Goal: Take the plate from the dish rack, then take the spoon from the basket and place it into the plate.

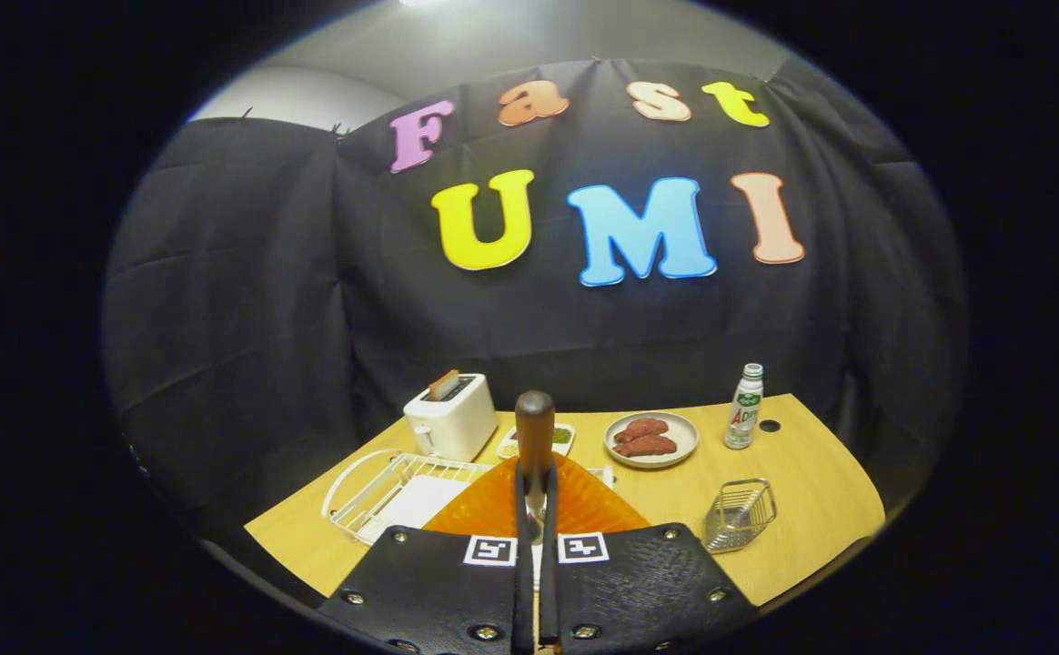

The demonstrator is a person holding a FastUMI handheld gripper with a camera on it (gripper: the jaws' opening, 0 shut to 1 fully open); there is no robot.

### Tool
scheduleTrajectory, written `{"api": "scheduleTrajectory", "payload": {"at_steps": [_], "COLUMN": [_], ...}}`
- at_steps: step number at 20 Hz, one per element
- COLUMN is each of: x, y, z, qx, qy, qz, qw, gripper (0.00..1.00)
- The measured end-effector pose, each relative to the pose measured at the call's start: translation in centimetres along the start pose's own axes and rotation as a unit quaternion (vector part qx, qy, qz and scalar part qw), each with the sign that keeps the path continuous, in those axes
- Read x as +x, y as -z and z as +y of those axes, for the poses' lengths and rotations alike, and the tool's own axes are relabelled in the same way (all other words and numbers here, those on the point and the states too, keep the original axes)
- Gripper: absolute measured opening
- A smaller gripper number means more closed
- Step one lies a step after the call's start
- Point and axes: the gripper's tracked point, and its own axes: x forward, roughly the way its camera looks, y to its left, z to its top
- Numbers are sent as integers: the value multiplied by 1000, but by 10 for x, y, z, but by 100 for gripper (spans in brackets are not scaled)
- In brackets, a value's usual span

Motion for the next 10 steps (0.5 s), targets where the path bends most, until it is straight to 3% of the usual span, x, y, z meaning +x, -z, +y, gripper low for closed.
{"api": "scheduleTrajectory", "payload": {"at_steps": [7, 10], "x": [-16, -21], "y": [31, 57], "z": [96, 120], "qx": [-20, -24], "qy": [-62, -69], "qz": [16, 37], "qw": [998, 997], "gripper": [2, 2]}}
